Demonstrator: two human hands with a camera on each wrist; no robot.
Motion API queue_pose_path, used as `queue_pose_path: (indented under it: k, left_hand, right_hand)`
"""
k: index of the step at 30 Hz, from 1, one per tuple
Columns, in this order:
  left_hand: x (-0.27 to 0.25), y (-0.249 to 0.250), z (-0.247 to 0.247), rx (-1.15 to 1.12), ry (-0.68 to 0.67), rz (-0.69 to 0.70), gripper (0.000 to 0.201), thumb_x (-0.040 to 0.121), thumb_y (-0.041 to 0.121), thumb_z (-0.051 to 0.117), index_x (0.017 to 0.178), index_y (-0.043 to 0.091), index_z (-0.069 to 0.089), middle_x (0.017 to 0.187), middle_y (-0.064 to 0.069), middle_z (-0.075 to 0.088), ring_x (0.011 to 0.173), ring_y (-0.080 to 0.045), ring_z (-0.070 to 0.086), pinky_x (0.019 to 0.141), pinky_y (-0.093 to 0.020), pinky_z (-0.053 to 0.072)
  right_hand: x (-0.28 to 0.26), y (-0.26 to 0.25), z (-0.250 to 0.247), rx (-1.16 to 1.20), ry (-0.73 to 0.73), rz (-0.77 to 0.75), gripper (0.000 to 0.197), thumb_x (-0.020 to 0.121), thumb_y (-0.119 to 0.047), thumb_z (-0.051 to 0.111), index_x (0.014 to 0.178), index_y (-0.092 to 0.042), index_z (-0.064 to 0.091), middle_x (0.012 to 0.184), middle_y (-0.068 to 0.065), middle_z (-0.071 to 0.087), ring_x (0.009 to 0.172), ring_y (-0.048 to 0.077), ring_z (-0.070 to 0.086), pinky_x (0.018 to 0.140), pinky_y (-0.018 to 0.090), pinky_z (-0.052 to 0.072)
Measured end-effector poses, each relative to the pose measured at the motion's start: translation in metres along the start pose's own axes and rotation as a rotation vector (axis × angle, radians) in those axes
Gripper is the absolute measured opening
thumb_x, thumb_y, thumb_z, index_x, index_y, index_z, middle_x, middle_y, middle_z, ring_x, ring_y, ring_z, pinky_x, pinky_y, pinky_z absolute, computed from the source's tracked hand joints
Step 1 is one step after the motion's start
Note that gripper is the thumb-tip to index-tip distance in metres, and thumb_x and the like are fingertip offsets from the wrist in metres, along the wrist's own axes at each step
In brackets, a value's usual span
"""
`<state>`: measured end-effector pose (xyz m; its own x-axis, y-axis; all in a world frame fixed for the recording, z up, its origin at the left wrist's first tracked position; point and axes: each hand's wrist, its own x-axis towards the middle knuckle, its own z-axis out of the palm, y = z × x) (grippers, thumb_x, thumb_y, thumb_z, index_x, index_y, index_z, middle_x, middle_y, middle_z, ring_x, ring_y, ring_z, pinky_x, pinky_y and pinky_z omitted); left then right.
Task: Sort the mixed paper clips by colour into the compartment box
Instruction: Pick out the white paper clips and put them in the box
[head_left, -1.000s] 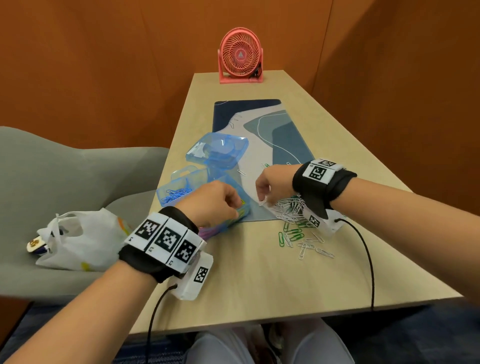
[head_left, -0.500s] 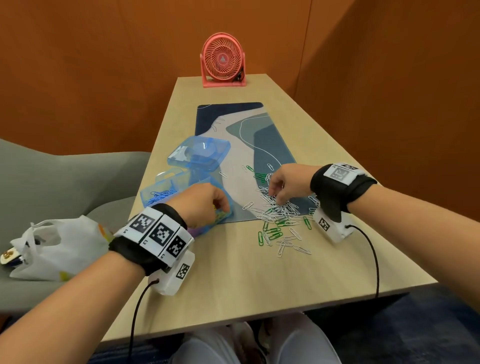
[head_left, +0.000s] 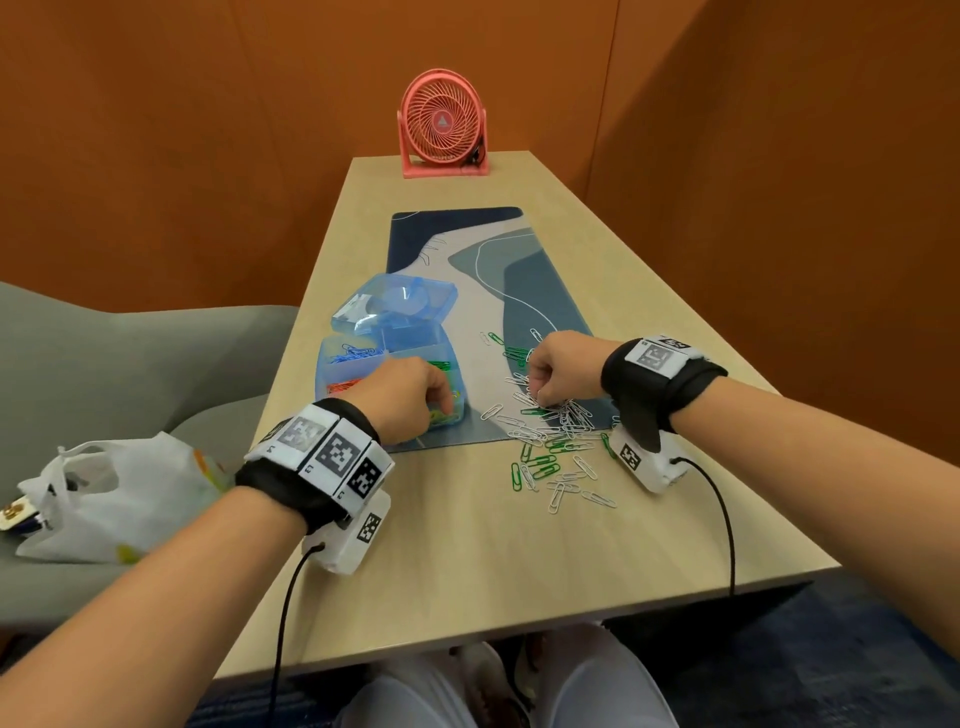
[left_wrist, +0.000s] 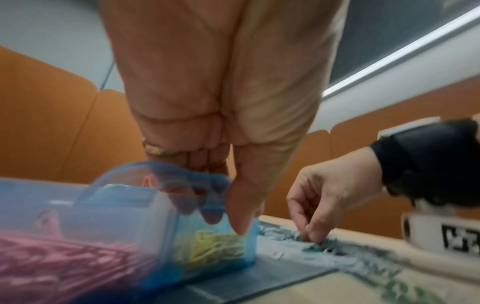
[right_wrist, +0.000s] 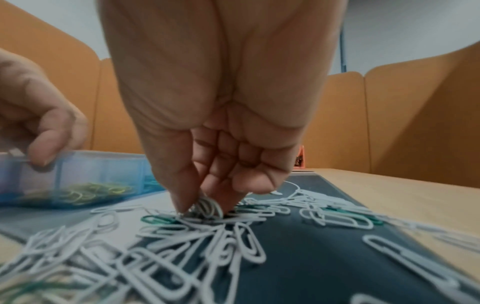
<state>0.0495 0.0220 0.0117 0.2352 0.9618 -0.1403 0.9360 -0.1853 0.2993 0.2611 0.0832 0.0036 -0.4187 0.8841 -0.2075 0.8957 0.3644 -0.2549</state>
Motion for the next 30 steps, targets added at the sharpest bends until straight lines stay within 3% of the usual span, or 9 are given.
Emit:
queue_pose_path:
  k: [3, 7, 11, 13, 16, 18, 21, 26, 30]
  left_hand:
    - [-0.004, 0.007, 0.000, -0.183, 0.076, 0.007, 0.028, 0.083, 0.006, 0.060, 0.107, 0.021, 0.063, 0.101, 0.005, 0.057, 0.094, -0.012, 0.054, 0.080, -0.020, 0.042]
    - [-0.014, 0.025, 0.000, -0.778, 0.217, -0.022, 0.016, 0.089, 0.009, 0.060, 0.103, 0.016, 0.063, 0.099, 0.000, 0.062, 0.092, -0.011, 0.058, 0.085, -0.021, 0.047]
    - [-0.016, 0.046, 0.014, -1.573, 0.093, -0.167, 0.011, 0.096, 0.010, 0.048, 0.100, 0.008, 0.058, 0.098, -0.009, 0.058, 0.091, -0.018, 0.057, 0.086, -0.027, 0.048]
    - [-0.009, 0.053, 0.027, -1.819, 0.016, -0.284, 0.018, 0.099, 0.020, 0.043, 0.100, 0.007, 0.056, 0.100, -0.012, 0.058, 0.092, -0.022, 0.057, 0.083, -0.030, 0.047]
    - [0.001, 0.059, 0.045, -2.102, -0.041, -0.374, 0.031, 0.102, 0.029, 0.034, 0.106, 0.005, 0.052, 0.101, -0.019, 0.059, 0.103, -0.031, 0.058, 0.086, -0.038, 0.046]
    - [0.003, 0.061, 0.053, -2.209, -0.017, -0.422, 0.035, 0.103, 0.027, 0.030, 0.115, 0.002, 0.051, 0.113, -0.021, 0.059, 0.120, -0.033, 0.052, 0.096, -0.040, 0.042]
    - [0.001, 0.060, 0.062, -2.235, 0.011, -0.467, 0.042, 0.104, 0.024, 0.027, 0.132, -0.002, 0.044, 0.135, -0.020, 0.049, 0.128, -0.031, 0.046, 0.102, -0.039, 0.038]
    - [0.000, 0.054, 0.067, -2.238, 0.018, -0.472, 0.040, 0.103, 0.022, 0.029, 0.133, -0.001, 0.044, 0.135, -0.017, 0.051, 0.125, -0.029, 0.049, 0.093, -0.035, 0.042]
    - [-0.003, 0.052, 0.069, -2.261, 0.008, -0.439, 0.038, 0.102, 0.021, 0.031, 0.130, 0.000, 0.046, 0.133, -0.016, 0.054, 0.123, -0.028, 0.051, 0.094, -0.036, 0.043]
  right_hand:
    - [0.000, 0.003, 0.000, 0.056, 0.019, 0.024, 0.010, 0.082, -0.005, 0.064, 0.089, -0.009, 0.069, 0.072, -0.009, 0.059, 0.067, 0.005, 0.053, 0.058, 0.014, 0.044]
    - [-0.002, 0.008, -0.009, 0.234, 0.008, 0.078, 0.016, 0.084, -0.008, 0.067, 0.099, -0.012, 0.069, 0.083, -0.002, 0.066, 0.073, 0.011, 0.059, 0.063, 0.021, 0.051]
    - [-0.012, -0.003, -0.030, 0.501, 0.001, 0.020, 0.016, 0.086, -0.006, 0.068, 0.102, -0.008, 0.068, 0.083, 0.006, 0.068, 0.058, 0.005, 0.060, 0.055, 0.018, 0.052]
    - [-0.016, -0.015, -0.036, 0.566, -0.022, -0.042, 0.016, 0.085, -0.006, 0.069, 0.100, -0.009, 0.068, 0.077, 0.003, 0.067, 0.053, 0.001, 0.060, 0.056, 0.017, 0.051]
    - [-0.017, -0.024, -0.038, 0.621, -0.053, -0.078, 0.016, 0.085, -0.004, 0.068, 0.101, -0.006, 0.067, 0.077, 0.007, 0.068, 0.060, 0.008, 0.064, 0.061, 0.021, 0.055]
    - [-0.014, -0.022, -0.036, 0.567, -0.028, -0.038, 0.014, 0.087, -0.002, 0.065, 0.101, -0.003, 0.066, 0.075, 0.009, 0.068, 0.059, 0.011, 0.065, 0.061, 0.022, 0.057]
    - [-0.004, -0.013, -0.028, 0.274, 0.002, 0.045, 0.012, 0.086, 0.001, 0.062, 0.095, -0.003, 0.070, 0.071, 0.008, 0.069, 0.055, 0.012, 0.062, 0.064, 0.025, 0.058]
    - [0.007, -0.013, -0.007, -0.001, -0.033, 0.089, 0.011, 0.085, -0.013, 0.066, 0.089, -0.007, 0.074, 0.061, 0.001, 0.066, 0.051, 0.010, 0.058, 0.058, 0.020, 0.051]
    - [0.010, -0.018, -0.003, -0.123, -0.043, 0.089, 0.029, 0.076, -0.035, 0.078, 0.091, -0.010, 0.074, 0.085, 0.004, 0.072, 0.071, 0.017, 0.062, 0.064, 0.025, 0.049]
